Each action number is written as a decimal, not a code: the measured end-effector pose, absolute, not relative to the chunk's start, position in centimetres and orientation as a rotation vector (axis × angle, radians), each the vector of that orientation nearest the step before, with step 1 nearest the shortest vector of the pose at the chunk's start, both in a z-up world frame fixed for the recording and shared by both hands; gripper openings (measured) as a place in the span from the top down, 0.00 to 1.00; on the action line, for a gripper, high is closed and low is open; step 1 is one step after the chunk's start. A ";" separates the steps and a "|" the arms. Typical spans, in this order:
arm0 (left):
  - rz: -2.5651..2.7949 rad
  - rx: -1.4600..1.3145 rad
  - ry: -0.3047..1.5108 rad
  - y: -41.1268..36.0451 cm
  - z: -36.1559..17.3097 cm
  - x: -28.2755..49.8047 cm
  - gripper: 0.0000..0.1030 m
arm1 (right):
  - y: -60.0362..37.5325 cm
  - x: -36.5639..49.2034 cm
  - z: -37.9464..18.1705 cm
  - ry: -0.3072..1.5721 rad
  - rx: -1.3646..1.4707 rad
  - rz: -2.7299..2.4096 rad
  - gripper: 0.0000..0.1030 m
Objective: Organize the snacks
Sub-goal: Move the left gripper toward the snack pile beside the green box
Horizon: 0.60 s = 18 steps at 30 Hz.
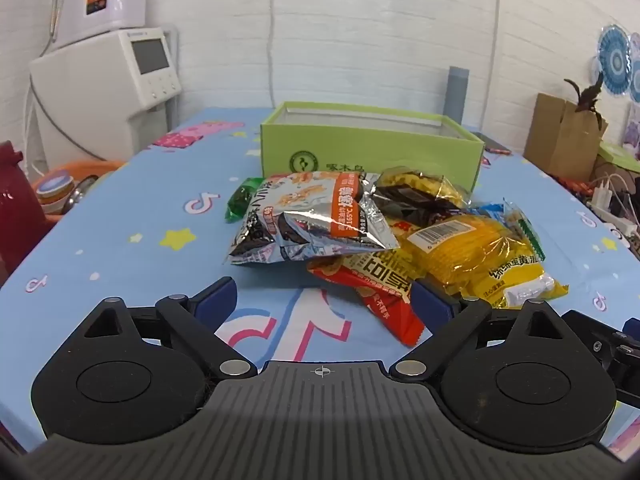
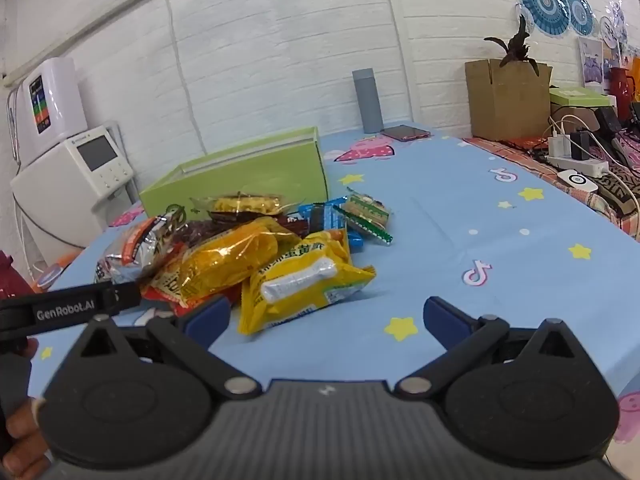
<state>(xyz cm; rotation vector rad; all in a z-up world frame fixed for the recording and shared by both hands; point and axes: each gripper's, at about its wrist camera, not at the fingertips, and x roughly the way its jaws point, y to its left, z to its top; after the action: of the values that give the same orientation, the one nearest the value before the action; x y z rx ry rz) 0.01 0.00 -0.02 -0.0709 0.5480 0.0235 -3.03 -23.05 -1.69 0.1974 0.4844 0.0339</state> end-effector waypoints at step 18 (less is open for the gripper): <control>0.018 -0.082 0.563 0.0 -0.5 0.0 0.12 | -23.2 -3.7 -1.7 0.468 0.233 0.083 0.00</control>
<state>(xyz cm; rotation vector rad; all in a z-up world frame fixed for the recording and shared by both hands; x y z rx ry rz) 0.00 -0.04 -0.47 -0.0816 0.5627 0.0183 -3.67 -23.23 -1.69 0.2334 0.4681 0.0832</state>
